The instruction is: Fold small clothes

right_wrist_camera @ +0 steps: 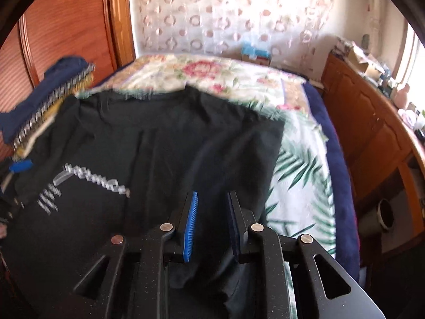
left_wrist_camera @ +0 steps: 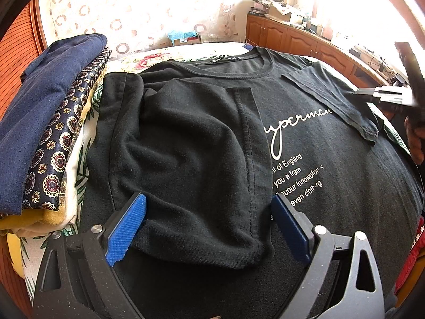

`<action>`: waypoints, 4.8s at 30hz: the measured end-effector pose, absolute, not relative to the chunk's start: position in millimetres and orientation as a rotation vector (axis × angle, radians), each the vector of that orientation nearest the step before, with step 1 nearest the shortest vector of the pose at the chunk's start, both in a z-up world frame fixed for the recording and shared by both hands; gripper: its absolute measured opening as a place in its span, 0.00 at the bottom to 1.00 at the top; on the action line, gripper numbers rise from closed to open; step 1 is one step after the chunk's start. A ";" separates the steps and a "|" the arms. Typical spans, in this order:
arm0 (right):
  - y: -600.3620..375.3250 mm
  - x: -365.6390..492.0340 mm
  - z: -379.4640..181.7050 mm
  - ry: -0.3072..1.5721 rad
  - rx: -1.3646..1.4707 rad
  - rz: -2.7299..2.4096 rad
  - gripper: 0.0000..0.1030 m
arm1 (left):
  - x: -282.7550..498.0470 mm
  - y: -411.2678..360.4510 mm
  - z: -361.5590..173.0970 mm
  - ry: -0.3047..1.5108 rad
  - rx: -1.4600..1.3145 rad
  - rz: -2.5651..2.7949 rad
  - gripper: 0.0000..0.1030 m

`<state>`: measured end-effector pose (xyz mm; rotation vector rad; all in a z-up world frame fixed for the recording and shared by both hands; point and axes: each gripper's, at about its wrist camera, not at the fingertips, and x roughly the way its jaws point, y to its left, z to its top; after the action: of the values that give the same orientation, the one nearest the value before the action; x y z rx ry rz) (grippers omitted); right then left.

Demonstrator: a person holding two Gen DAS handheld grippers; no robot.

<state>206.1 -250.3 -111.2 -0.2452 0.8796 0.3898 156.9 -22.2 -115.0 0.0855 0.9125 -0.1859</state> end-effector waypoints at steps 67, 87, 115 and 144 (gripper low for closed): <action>-261.9 198.4 -130.4 0.831 -0.252 0.359 0.47 | 314.7 14.0 -96.8 1.095 0.245 0.030 0.31; -262.6 198.3 -130.1 0.827 -0.263 0.355 0.47 | 270.4 46.7 -1.9 0.826 0.205 0.058 0.03; -272.4 206.0 -122.7 0.840 -0.190 0.348 0.60 | 199.9 43.2 3.2 0.693 0.159 -0.086 0.03; -277.7 338.3 -124.6 0.937 -0.112 0.236 0.55 | 176.0 44.6 -18.9 0.715 0.151 -0.116 0.03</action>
<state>338.3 -277.7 -124.6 -0.1118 0.9373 0.2355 176.0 44.6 -18.9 0.1513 0.7150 -0.1163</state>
